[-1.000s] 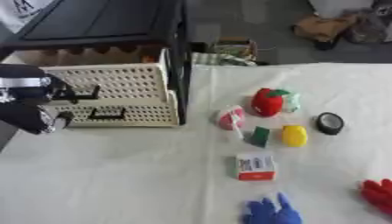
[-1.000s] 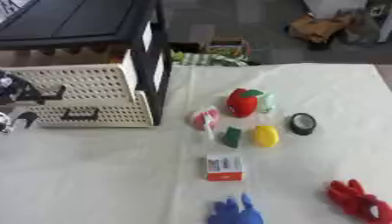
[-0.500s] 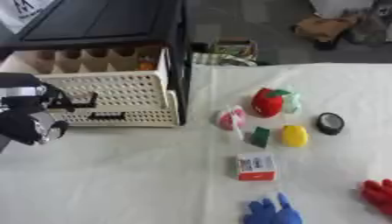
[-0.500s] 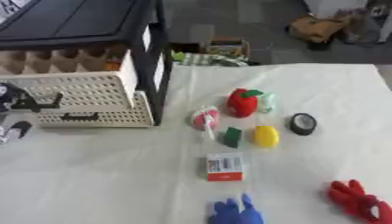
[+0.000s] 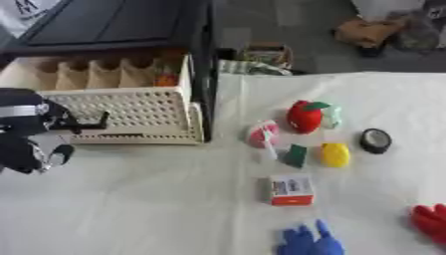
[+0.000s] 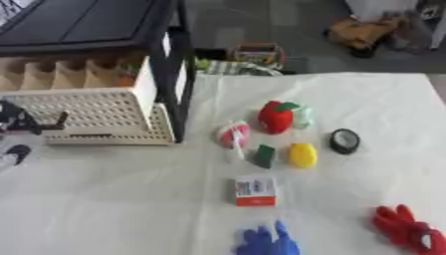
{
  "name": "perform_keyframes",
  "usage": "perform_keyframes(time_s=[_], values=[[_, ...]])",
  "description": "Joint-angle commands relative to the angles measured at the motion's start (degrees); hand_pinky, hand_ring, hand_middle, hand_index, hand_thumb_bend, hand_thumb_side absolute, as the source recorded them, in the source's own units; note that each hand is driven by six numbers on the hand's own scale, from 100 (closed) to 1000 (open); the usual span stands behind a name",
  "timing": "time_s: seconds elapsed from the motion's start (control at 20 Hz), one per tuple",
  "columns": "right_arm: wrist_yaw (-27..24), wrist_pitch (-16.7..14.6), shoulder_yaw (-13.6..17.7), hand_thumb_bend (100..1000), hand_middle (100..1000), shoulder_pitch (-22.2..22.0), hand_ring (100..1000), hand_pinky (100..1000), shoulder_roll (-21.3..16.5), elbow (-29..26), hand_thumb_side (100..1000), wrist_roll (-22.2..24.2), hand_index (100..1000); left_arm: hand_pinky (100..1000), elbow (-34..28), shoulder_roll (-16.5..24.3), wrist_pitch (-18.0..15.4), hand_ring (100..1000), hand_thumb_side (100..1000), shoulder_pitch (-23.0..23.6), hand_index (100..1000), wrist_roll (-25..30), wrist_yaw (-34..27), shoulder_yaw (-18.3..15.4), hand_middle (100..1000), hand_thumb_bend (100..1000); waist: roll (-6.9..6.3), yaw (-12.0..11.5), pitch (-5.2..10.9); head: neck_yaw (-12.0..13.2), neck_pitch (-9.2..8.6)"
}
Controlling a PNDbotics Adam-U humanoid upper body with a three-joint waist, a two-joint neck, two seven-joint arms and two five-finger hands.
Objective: Pick up objects from table and place into drawer.
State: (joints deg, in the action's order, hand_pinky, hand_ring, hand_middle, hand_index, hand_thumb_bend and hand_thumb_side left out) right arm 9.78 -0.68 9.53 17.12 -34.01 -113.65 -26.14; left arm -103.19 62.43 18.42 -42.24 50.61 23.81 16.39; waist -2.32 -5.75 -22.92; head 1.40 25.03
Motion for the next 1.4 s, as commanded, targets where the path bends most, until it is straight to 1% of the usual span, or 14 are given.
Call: perform_keyframes(time_s=[0.05, 0.4, 0.8, 1.05, 1.1, 1.2, 1.25, 1.3, 1.4], values=[[-0.4, -0.1, 0.7, 100, 637, 0.5, 568, 799, -0.8, -0.9, 806, -0.3, 837, 100, -1.9, 3.0, 1.7, 100, 408, 0.1, 821, 1.4, -0.6, -1.3, 100, 105, 0.08, 0.0, 1.39, 0.2, -0.61], [-0.4, -0.1, 0.7, 100, 636, 0.6, 568, 799, -0.7, -0.9, 806, -0.4, 837, 100, -4.3, 4.2, 2.1, 100, 408, 2.2, 816, 1.3, -0.7, -1.9, 100, 105, 0.19, 0.0, 1.38, 0.4, -0.64], [-0.4, -0.1, 0.7, 100, 636, 0.6, 568, 799, -0.6, -0.9, 807, -0.4, 837, 100, -5.3, 5.2, 2.3, 100, 408, 4.2, 796, 1.1, -0.2, -2.7, 100, 105, 0.37, -0.1, 1.28, 0.5, -0.71], [-0.5, -0.1, 0.7, 100, 636, 0.6, 568, 799, -0.6, -0.9, 807, -0.3, 837, 100, -5.9, 5.5, 2.5, 100, 408, 4.9, 800, 1.0, 0.1, -3.1, 100, 105, 0.40, -0.1, 1.26, 0.6, -0.75], [-0.5, -0.1, 0.7, 100, 636, 0.6, 568, 799, -0.6, -0.9, 807, -0.3, 836, 100, -5.9, 5.5, 2.5, 100, 408, 4.9, 814, 0.9, 0.1, -3.2, 100, 105, 0.41, -0.1, 1.27, 0.6, -0.76], [-0.5, -0.1, 0.7, 100, 636, 0.6, 568, 800, -0.5, -0.9, 807, -0.3, 836, 100, -6.1, 5.5, 2.7, 100, 408, 4.9, 907, 0.6, 0.0, -3.3, 100, 105, 0.44, -0.1, 1.29, 0.6, -0.82], [-0.5, -0.1, 0.7, 100, 636, 0.6, 568, 800, -0.5, -0.9, 807, -0.3, 836, 100, -6.3, 5.4, 2.9, 100, 408, 5.0, 934, 0.4, -0.2, -3.5, 100, 105, 0.47, -0.1, 1.30, 0.6, -0.85], [-0.4, -0.1, 0.7, 100, 636, 0.5, 568, 800, -0.5, -0.9, 807, -0.3, 836, 100, -6.5, 5.4, 3.2, 100, 408, 5.0, 958, 0.1, -0.4, -3.7, 100, 105, 0.49, -0.1, 1.32, 0.6, -0.84], [-0.4, -0.1, 0.7, 100, 636, 0.5, 568, 800, -0.5, -0.9, 807, -0.4, 836, 100, -6.9, 5.4, 3.8, 100, 408, 5.2, 972, -0.7, -1.1, -4.3, 100, 105, 0.52, -0.1, 1.36, 0.6, -0.77]])
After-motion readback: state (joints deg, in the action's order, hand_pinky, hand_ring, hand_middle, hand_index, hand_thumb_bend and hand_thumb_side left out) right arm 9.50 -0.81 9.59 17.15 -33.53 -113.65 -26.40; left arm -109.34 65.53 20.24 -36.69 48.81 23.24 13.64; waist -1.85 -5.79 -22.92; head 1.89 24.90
